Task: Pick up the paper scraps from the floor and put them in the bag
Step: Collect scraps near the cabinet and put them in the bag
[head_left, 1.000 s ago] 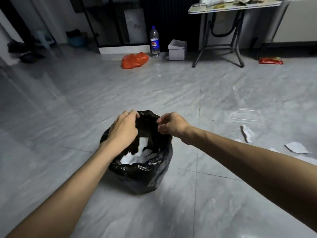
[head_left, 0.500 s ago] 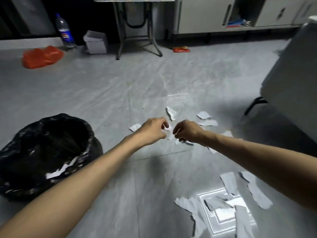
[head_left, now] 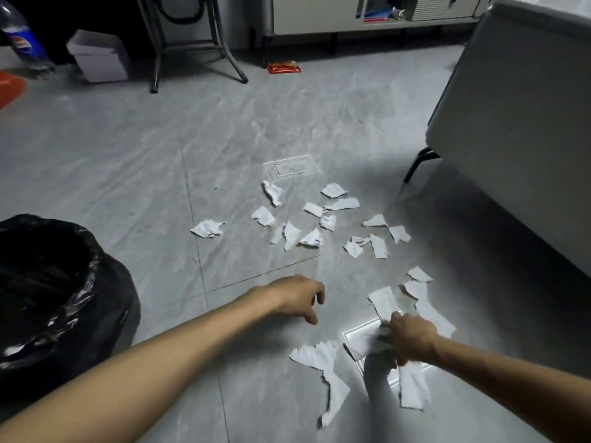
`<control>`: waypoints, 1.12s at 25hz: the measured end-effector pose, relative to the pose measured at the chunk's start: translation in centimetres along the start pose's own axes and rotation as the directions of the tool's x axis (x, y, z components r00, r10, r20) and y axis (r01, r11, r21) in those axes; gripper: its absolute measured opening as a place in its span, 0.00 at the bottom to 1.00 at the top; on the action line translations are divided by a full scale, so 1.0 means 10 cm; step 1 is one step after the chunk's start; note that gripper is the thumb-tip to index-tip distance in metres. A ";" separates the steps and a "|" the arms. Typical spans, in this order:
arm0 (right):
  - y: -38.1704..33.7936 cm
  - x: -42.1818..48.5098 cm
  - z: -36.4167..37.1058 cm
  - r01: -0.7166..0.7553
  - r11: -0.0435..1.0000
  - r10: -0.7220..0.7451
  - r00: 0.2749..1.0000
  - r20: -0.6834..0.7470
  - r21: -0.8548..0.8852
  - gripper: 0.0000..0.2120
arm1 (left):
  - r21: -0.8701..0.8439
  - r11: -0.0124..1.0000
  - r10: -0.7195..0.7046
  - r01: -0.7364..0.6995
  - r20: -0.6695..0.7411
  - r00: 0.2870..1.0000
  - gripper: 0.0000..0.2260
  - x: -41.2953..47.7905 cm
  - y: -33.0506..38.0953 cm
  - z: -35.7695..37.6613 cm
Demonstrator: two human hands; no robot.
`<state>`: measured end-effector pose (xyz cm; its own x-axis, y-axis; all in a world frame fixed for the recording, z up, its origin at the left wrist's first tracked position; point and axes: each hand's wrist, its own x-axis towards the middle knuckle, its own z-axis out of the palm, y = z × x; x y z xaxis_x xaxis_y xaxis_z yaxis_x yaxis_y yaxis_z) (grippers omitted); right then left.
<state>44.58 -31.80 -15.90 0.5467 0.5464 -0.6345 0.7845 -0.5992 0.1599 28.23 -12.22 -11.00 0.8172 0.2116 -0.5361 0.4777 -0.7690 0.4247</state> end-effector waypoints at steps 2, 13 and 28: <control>0.06 -0.03 0.13 0.000 0.998 0.002 0.999 -0.042 0.062 0.22 | 0.031 0.999 0.007 -0.008 0.041 0.999 0.23 0.08 0.01 0.20; -0.10 0.11 0.00 0.377 0.924 -0.370 0.924 -0.095 0.070 0.28 | 0.153 0.979 0.133 -0.135 0.021 0.991 0.04 0.11 -0.21 0.90; -0.28 0.30 -0.37 0.400 0.910 -0.367 0.900 -0.236 0.110 0.08 | 0.329 0.821 0.439 -0.466 0.157 0.885 0.05 0.02 0.12 1.08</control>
<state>45.14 -26.29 -15.46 0.2735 0.8496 -0.4510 0.9002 -0.3913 -0.1912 25.44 -19.60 -18.46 0.8823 -0.2452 -0.4018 -0.0949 -0.9287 0.3584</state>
